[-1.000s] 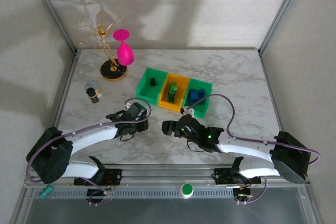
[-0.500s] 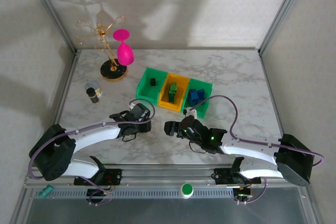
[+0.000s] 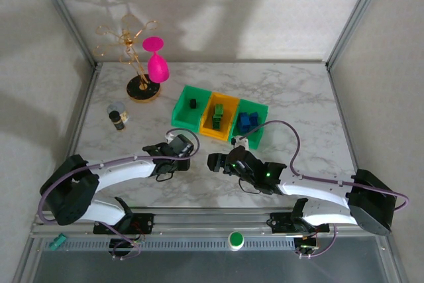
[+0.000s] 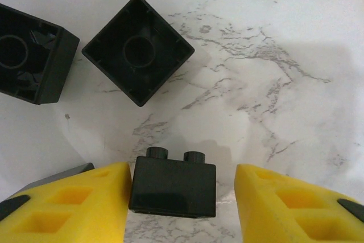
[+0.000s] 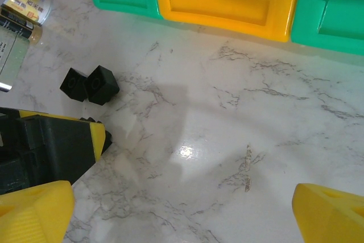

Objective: Sort the legos into containers by color
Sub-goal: Pick up the lego from the middle-left of the table, then place the lego in the container.

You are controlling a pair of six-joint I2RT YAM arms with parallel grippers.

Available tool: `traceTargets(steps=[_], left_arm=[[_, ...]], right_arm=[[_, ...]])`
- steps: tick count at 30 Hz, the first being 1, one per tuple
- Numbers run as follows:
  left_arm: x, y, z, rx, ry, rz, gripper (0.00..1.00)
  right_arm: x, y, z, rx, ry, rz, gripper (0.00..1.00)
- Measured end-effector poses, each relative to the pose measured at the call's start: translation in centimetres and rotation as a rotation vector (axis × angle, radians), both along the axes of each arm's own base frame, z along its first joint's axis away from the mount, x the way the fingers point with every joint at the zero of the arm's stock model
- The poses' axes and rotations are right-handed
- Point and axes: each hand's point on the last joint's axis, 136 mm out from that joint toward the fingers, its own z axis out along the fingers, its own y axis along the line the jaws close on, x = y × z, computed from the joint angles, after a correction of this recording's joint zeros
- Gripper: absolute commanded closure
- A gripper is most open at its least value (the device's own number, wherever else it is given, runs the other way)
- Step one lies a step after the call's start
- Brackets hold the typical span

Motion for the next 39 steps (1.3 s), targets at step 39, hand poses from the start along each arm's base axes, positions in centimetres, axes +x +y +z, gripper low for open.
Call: traceTargets(steps=[39], left_arm=[[20.0,-1.6,6.5,0.016,-0.227,0.166,0.6]], right_arm=[[2.6,-4.2,2.1,0.051,-0.02,-0.133,0.01]])
